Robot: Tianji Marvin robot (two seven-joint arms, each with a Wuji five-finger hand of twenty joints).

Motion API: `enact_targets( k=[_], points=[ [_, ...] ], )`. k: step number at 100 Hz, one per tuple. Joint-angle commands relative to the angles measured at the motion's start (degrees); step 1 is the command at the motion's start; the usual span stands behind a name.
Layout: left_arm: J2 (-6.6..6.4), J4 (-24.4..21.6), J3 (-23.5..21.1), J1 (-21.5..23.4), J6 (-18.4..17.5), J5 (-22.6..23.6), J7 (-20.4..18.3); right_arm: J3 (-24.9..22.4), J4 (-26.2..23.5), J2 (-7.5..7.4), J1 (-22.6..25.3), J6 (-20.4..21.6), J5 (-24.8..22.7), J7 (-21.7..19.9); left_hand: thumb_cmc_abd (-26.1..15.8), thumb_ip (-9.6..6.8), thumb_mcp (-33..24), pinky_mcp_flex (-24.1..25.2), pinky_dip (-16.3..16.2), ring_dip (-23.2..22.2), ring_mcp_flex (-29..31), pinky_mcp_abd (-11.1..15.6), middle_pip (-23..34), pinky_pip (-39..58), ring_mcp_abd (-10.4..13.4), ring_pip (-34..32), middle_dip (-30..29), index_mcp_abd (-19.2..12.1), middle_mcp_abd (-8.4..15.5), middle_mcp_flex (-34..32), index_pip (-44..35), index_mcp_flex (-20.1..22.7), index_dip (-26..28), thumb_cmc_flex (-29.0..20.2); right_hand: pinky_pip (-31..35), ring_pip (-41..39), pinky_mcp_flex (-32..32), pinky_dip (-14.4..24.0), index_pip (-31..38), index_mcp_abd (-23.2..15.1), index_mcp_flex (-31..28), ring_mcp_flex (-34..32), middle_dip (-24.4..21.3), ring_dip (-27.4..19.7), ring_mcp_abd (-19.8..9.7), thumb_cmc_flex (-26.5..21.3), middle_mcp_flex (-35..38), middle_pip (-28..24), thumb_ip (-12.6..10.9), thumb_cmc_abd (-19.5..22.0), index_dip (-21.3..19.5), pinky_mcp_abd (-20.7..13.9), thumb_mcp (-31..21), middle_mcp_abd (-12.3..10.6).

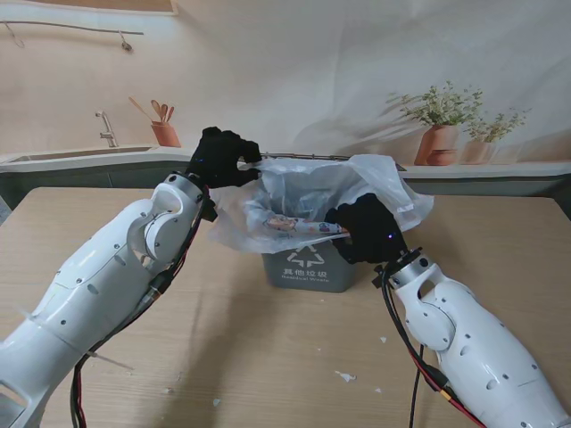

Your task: Fit the garbage bag over the bin

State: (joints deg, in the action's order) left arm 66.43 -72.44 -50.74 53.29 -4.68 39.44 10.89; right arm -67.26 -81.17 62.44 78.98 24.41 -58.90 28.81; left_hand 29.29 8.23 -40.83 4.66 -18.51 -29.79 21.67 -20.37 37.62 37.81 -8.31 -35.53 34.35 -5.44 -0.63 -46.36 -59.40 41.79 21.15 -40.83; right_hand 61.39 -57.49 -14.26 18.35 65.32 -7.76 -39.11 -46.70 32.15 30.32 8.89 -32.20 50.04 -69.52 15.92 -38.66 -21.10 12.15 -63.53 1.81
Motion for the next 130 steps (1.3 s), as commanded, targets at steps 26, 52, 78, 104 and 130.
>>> enact_targets(
  k=[26,52,78,104,130],
  points=[
    [3.81,6.28,4.66,-6.05,4.60,-5.48,1.78,1.17,2.30,0.24,-1.13,3.02,0.73,-2.10,-2.84,2.21,0.47,0.43,-2.27,-2.36,0.59,0.09,0.60,4.22,0.12,-2.98,2.00,1.28,-1.12,1.22,-3.76,-0.38,3.06,-4.20,0.49,0.04,1.81,0.66,2.43,-11.64,-2.84,1.75,2.94,-0.19,-1.58,-5.65,-1.03,-0.53,1.35,-0.25,-5.68,0.04,-6.75,-2.93],
    [6.99,14.40,9.85,-11.76,7.69,-9.87,2.93,1.09,3.43,0.40,-1.27,3.74,1.50,-1.85,-3.21,2.31,1.20,0.57,-2.71,-2.83,-0.09,0.11,1.17,5.18,-0.67,-3.73,2.43,3.27,-3.17,2.33,-3.97,-1.06,3.78,-5.69,0.70,0.07,2.13,0.78,2.17,-12.26,-2.74,2.56,3.61,-0.01,-1.83,-5.87,-1.28,-0.27,1.36,-0.09,-6.88,-0.27,-6.67,-3.44],
    [9.54,21.34,13.76,-14.86,11.74,-12.91,2.65,1.30,4.38,0.55,-1.75,4.75,2.31,-2.04,-3.32,2.35,1.90,0.72,-2.89,-3.20,-0.93,-0.04,2.01,5.61,-1.85,-4.20,2.54,5.20,-4.43,3.17,-4.07,-1.47,3.90,-6.96,0.49,0.19,2.67,0.72,1.68,-13.14,-2.93,3.44,4.11,0.14,-2.26,-5.77,-1.41,0.04,1.40,-0.13,-7.65,-0.72,-6.74,-4.29],
    [11.36,26.53,17.78,-17.00,14.90,-14.92,-0.34,1.33,4.64,0.59,-1.85,5.44,2.77,-2.44,-2.90,2.11,1.99,0.59,-3.34,-3.26,-0.14,-0.47,2.02,6.56,-2.76,-4.35,2.05,5.53,-4.90,2.55,-3.47,-0.55,3.29,-7.03,0.33,0.35,2.96,0.66,1.23,-13.88,-3.19,3.83,4.38,0.25,-2.50,-5.53,-1.17,0.39,1.46,-0.15,-8.25,-0.98,-6.83,-4.82],
    [11.06,27.48,18.77,-17.42,16.14,-14.28,-1.81,1.21,4.67,0.69,-1.75,5.50,3.18,-2.52,-2.38,2.16,1.22,0.87,-3.76,-3.28,0.71,-0.94,1.85,7.45,-3.52,-4.35,1.83,6.08,-5.46,1.86,-2.79,0.49,2.92,-6.96,0.21,0.38,3.21,0.62,1.04,-14.16,-3.05,4.15,4.58,0.33,-2.53,-5.60,-1.32,0.59,1.49,0.22,-8.73,-1.19,-6.70,-4.88]
  ],
)
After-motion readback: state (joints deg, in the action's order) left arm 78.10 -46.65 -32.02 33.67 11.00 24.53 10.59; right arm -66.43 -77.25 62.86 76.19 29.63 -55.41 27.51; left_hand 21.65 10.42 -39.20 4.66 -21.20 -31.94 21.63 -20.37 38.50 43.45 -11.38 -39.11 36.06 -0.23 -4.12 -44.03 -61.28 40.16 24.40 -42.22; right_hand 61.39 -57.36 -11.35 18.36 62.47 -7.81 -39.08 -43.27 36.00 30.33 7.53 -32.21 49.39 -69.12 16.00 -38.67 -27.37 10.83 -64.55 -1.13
